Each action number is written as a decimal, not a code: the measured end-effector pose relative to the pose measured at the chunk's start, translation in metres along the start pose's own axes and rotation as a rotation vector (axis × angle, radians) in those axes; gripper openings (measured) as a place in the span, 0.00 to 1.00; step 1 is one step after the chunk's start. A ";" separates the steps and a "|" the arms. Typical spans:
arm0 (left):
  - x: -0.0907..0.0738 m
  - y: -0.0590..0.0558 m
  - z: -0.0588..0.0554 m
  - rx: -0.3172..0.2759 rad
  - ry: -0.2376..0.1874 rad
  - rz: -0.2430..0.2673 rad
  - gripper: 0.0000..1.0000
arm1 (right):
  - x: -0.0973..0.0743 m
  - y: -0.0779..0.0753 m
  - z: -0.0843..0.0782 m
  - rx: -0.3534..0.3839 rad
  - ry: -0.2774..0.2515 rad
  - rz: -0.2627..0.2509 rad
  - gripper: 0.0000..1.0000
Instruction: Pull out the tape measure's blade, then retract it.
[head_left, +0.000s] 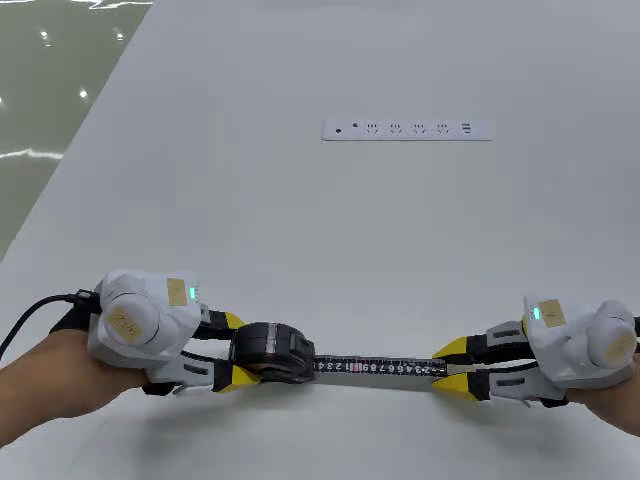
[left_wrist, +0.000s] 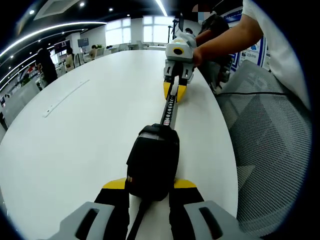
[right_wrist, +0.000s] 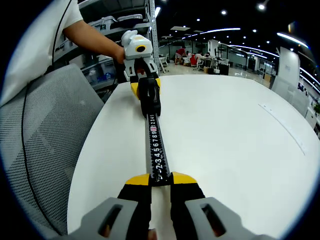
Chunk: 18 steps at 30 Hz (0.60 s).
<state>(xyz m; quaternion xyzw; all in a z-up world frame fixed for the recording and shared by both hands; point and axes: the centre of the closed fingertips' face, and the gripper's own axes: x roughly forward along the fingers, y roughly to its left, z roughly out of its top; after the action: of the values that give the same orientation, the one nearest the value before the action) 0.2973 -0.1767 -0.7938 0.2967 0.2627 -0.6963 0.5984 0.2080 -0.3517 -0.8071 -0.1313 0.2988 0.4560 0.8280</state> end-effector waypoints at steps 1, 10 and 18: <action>0.000 0.000 0.000 -0.001 -0.001 0.000 0.27 | -0.003 0.000 -0.001 -0.001 0.003 -0.002 0.11; 0.000 0.001 0.000 0.002 0.004 0.000 0.27 | -0.015 -0.002 -0.013 0.011 0.028 -0.009 0.11; 0.000 0.001 0.000 0.001 0.005 0.001 0.27 | -0.027 -0.004 -0.018 0.020 0.038 -0.015 0.11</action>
<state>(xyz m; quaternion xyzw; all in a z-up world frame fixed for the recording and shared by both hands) 0.2981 -0.1770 -0.7943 0.2987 0.2637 -0.6956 0.5978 0.1936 -0.3813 -0.8049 -0.1337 0.3179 0.4440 0.8270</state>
